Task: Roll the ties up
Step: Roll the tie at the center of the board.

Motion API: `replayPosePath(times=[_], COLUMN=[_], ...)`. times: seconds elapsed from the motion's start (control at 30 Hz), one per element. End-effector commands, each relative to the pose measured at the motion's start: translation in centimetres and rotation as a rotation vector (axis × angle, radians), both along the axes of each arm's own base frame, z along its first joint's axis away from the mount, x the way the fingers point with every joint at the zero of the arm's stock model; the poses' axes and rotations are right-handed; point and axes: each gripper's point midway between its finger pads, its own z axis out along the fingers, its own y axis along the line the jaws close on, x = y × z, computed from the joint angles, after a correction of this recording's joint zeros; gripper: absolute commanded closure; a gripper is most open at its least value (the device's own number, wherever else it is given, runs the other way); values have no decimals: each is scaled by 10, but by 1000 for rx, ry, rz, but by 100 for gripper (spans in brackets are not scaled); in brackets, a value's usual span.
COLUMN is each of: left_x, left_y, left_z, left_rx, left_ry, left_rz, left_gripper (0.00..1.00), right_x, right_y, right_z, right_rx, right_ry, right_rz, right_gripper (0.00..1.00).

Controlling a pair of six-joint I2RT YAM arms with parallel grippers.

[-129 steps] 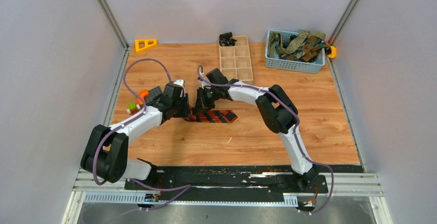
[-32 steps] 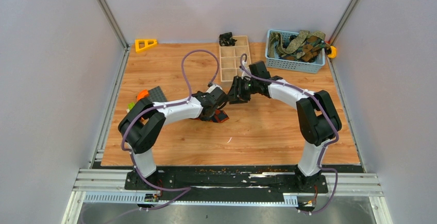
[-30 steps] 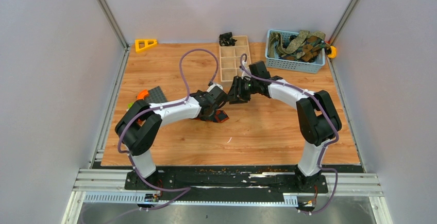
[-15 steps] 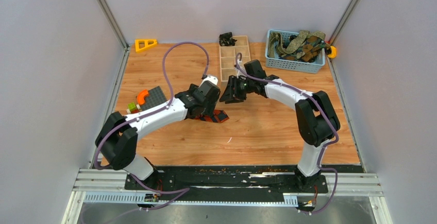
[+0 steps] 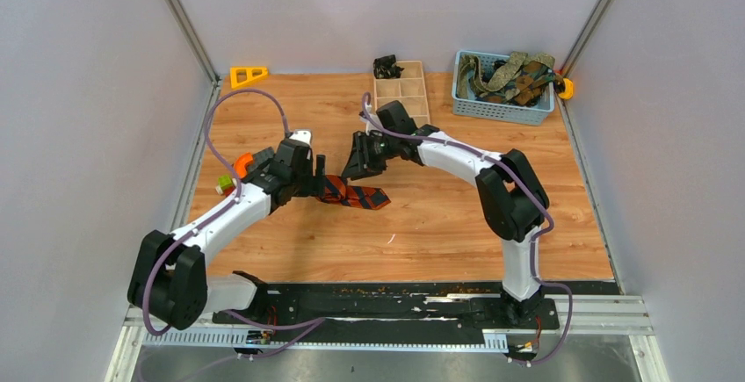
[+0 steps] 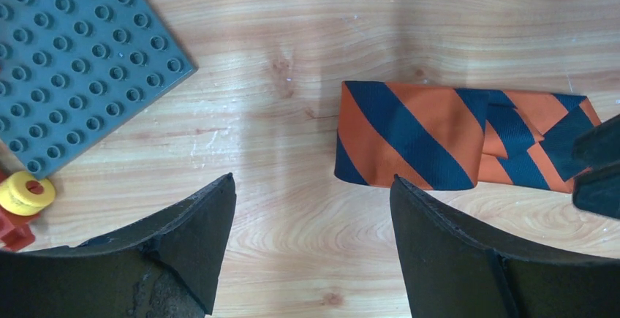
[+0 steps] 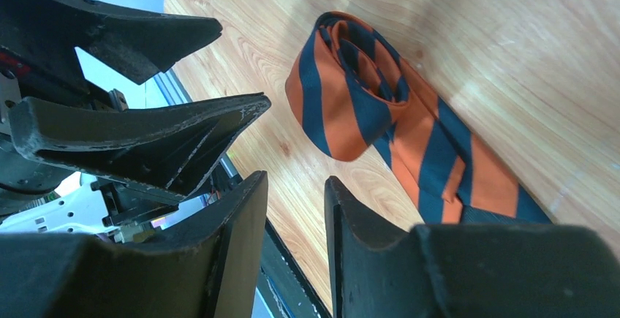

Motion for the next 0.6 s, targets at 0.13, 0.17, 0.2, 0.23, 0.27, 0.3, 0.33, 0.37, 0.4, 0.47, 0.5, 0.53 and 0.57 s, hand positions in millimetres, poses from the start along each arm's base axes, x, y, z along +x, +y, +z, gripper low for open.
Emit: replayPosePath(times=[0.13,0.17,0.2,0.23,0.27,0.3,0.33,0.37,0.4,0.47,0.5,0.53,0.57], left_x=[15,15,16,16,17,17,17,17,17,18,19,18,18], left_y=[1,3,4,4,5,6,6,6,6,6,6,4,2], left_z=[9,9,8,7,7,6,6,5,4,4,4,3,2], left_rx=[-225,-231,-236,-240,-245,-248,-253,-257,-261,-265,-265,-276,-284], left_ry=[-88,-90,-90,-91,-94,-93,-95,-94,-94,-98,-100,-96,-93], left_rz=[49,52,54,57,60,62,63,62,61,61,61,50,41], left_gripper=[17,17,17,17,17,17,17,17,17,17,17,17,17], right_x=[-2,-2,-2,-2,-2,-1,0,0,1,2,2,2,3], right_y=[32,34,35,36,37,38,39,39,40,41,42,43,42], right_z=[4,2,0,-2,-3,-6,-8,-10,-12,-14,-16,-16,-17], right_rx=[18,18,15,13,12,10,7,4,2,3,2,2,1], right_ry=[0,2,4,7,10,13,14,17,20,24,27,28,30], right_rz=[37,42,43,44,46,46,46,46,47,48,50,50,50], right_gripper=[68,69,70,71,72,73,74,75,75,76,77,77,77])
